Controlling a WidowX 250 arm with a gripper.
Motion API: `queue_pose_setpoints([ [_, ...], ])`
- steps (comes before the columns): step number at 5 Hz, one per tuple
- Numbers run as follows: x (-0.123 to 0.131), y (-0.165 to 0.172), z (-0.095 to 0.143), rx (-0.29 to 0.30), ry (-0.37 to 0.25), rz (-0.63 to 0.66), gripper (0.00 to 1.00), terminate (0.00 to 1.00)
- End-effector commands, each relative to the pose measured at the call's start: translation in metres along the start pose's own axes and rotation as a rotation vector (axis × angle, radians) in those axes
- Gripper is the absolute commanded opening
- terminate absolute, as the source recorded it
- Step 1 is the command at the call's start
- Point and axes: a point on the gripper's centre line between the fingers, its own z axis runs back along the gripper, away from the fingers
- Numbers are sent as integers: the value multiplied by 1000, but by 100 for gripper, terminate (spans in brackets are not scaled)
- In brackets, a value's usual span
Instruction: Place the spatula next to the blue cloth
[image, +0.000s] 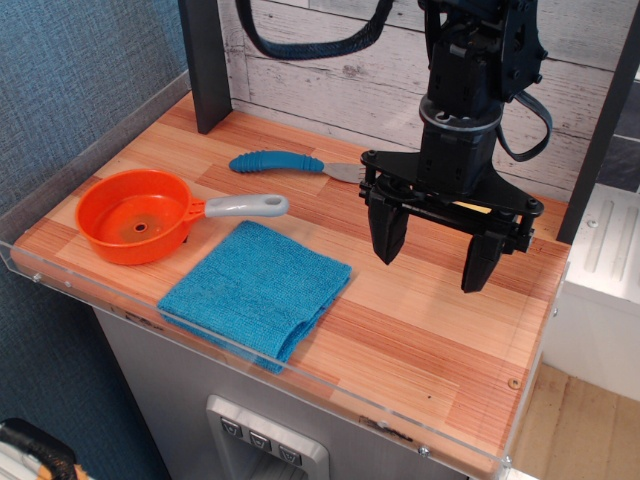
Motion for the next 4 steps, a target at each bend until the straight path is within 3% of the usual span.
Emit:
queue_pose_setpoints([
  [1, 0, 0, 0, 0, 0, 0, 100, 0],
  [3, 23, 38, -2, 99, -45, -300, 100, 0],
  [4, 36, 58, 3, 108, -82, -450, 100, 0],
])
